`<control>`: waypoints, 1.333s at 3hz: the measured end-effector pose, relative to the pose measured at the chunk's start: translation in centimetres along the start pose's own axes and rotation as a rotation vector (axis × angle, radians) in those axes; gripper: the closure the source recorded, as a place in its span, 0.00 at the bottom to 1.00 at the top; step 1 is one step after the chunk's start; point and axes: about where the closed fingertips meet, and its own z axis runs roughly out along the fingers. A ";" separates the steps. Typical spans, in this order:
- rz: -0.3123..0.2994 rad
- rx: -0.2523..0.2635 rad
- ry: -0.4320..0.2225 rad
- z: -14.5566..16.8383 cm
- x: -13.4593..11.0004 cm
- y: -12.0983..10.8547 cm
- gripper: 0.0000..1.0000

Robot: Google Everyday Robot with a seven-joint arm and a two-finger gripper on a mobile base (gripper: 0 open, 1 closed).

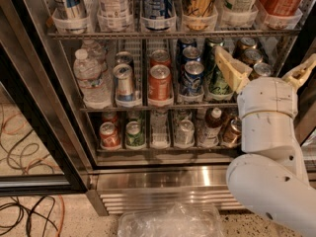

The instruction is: Pick coke can from top shelf of fridge

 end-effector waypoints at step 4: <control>-0.018 0.022 -0.065 2.5 -1.0 1.3 0.00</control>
Offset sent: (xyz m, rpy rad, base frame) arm 0.0126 0.0064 0.0100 0.1461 -0.0587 0.0104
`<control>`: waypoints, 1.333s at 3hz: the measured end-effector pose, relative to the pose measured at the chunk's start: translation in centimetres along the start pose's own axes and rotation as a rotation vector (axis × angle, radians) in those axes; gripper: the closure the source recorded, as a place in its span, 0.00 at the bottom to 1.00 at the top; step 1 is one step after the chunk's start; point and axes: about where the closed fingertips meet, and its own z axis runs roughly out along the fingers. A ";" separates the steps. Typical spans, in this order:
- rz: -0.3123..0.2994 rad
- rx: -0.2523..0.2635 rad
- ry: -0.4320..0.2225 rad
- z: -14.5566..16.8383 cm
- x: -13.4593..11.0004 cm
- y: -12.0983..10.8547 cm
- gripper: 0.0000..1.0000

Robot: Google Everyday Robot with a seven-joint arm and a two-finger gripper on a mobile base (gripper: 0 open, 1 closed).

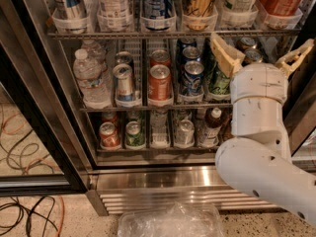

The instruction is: Pick coke can from top shelf of fridge

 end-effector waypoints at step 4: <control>-0.147 -0.022 -0.126 3.3 -1.9 0.3 0.00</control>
Offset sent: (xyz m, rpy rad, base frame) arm 0.0067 0.0118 -0.0127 -0.1282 -0.0098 0.0291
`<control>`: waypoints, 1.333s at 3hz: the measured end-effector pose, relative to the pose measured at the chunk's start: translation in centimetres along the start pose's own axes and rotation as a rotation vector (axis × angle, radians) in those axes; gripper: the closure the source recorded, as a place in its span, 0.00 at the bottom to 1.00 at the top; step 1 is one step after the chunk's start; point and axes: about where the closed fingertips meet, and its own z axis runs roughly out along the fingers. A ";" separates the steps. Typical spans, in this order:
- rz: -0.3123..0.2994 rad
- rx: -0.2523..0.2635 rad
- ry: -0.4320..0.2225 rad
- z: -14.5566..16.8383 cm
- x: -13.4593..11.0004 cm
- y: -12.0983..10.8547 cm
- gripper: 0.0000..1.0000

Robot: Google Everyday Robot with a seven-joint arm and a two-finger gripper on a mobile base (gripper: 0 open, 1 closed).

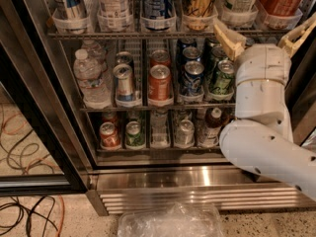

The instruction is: Pick coke can from top shelf of fridge

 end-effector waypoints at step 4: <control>0.078 0.172 0.098 0.1 1.9 -4.3 0.00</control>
Offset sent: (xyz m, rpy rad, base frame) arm 0.0010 -0.0581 -0.0104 0.2898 0.0332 -0.1394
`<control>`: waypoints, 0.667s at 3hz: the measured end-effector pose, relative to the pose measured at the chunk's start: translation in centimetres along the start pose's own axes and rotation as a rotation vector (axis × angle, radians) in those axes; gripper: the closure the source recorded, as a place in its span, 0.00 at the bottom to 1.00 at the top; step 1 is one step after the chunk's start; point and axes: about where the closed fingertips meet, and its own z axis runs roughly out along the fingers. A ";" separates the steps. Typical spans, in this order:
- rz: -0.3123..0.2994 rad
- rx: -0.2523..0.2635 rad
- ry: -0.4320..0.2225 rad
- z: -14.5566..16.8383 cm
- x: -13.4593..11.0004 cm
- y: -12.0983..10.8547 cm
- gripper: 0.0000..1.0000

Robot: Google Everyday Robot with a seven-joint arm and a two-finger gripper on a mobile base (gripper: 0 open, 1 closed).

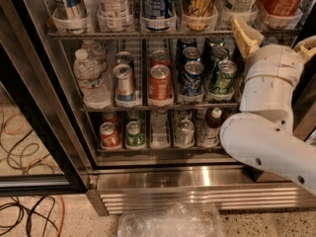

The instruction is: Pick coke can from top shelf of fridge

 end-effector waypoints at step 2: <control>-0.005 0.070 -0.016 1.7 -1.5 -1.2 0.00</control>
Offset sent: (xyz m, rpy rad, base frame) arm 0.0082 -0.0273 0.0292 0.0336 -0.0419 -0.1045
